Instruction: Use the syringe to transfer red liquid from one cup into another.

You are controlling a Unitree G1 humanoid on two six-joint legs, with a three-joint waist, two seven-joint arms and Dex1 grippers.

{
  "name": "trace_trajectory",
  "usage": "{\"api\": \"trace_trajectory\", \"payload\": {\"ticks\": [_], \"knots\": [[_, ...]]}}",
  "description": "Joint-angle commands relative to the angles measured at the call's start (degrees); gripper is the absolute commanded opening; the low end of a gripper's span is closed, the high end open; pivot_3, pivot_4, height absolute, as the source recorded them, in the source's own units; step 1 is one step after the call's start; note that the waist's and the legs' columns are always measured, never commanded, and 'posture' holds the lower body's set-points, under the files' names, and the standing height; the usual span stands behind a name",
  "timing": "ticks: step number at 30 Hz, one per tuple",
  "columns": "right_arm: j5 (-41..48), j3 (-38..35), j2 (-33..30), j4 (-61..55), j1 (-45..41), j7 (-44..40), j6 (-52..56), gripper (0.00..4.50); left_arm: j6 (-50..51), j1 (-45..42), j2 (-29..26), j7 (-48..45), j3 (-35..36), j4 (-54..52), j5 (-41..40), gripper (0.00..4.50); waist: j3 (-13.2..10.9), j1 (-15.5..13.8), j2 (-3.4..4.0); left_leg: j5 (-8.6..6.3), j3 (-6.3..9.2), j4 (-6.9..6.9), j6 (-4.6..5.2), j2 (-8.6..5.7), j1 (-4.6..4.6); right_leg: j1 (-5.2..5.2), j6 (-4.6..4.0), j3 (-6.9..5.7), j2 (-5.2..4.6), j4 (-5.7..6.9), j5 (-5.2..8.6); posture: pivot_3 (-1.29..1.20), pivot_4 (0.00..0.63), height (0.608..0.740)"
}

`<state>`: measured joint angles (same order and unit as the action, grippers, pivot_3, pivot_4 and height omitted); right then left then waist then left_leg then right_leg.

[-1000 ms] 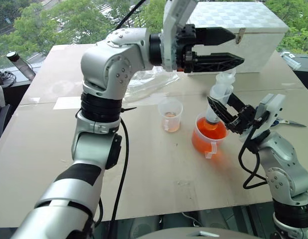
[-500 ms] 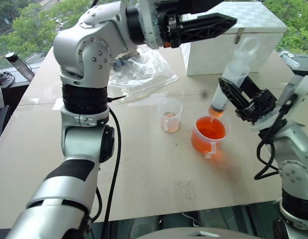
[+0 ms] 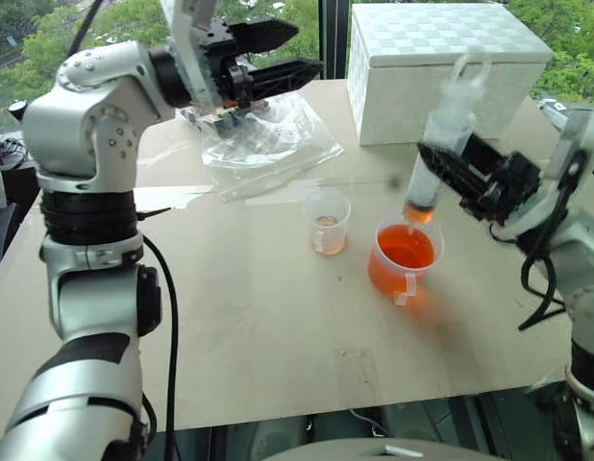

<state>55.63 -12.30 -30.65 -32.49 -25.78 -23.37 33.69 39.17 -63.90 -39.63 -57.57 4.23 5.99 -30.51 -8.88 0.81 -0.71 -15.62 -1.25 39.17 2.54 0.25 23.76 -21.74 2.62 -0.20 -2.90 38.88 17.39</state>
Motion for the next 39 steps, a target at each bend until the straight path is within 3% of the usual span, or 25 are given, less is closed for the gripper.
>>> {"api": "trace_trajectory", "payload": {"ticks": [1,8,15,21,35,38,39], "knots": [[3.5,1.6,2.4,2.3,-8.4,0.8,0.9,1.48,-1.3,0.0,-2.3,0.8,2.7,-2.2,0.2,3.38,0.0,0.0,0.0,0.0,0.03,0.0,0.0,0.0,0.01,0.0,0.0,-0.02,-0.01,0.0,0.0,0.0,0.15,0.74],[-6.6,13.1,13.5,13.4,-21.2,1.5,-0.6,1.48,-1.5,-0.6,-3.3,0.7,4.8,-2.7,-1.8,3.38,0.0,0.1,-0.01,0.0,0.02,-0.02,0.0,0.0,0.06,-0.05,0.0,-0.04,-0.02,0.01,0.0,0.0,0.15,0.74],[-18.5,19.2,18.6,21.7,-22.5,-1.7,-6.3,1.48,5.1,-0.9,-5.0,0.7,7.2,-5.7,-7.2,3.38,0.0,0.1,-0.02,0.0,0.03,-0.02,0.0,-0.03,0.09,-0.05,0.01,-0.16,0.09,0.07,-0.01,0.0,0.15,0.74],[-23.4,19.6,20.5,23.9,-22.0,-3.5,-8.7,1.48,6.5,-1.1,-4.0,2.6,8.0,-7.1,-9.5,3.38,0.0,0.3,-0.02,0.01,0.07,-0.02,-0.01,-0.03,0.08,-0.06,0.01,-0.22,0.08,0.05,0.0,0.0,0.15,0.74],[-28.9,19.2,22.1,24.3,-21.3,-4.8,-9.9,1.48,4.3,-4.3,2.4,2.9,1.9,-2.2,-6.6,3.38,0.0,0.5,-0.02,0.01,0.04,-0.02,-0.02,-0.03,0.08,-0.07,0.01,-0.26,0.1,0.06,-0.01,0.0,0.15,0.74],[-29.4,18.9,22.3,24.2,-21.2,-4.9,-10.3,1.48,4.6,-5.0,2.7,2.7,1.2,-0.8,-6.0,2.7,0.0,1.0,-0.02,0.01,0.05,-0.03,-0.02,-0.03,0.08,-0.07,0.01,-0.26,0.09,0.07,0.0,0.0,0.15,0.74],[-29.5,18.8,22.3,24.2,-21.2,-4.9,-10.3,1.48,4.6,-5.1,2.6,2.6,1.0,-0.6,-5.9,2.26,0.0,1.2,-0.02,0.01,0.04,-0.04,-0.02,-0.03,0.08,-0.07,0.01,-0.26,0.09,0.07,0.0,0.0,0.15,0.74]]}}
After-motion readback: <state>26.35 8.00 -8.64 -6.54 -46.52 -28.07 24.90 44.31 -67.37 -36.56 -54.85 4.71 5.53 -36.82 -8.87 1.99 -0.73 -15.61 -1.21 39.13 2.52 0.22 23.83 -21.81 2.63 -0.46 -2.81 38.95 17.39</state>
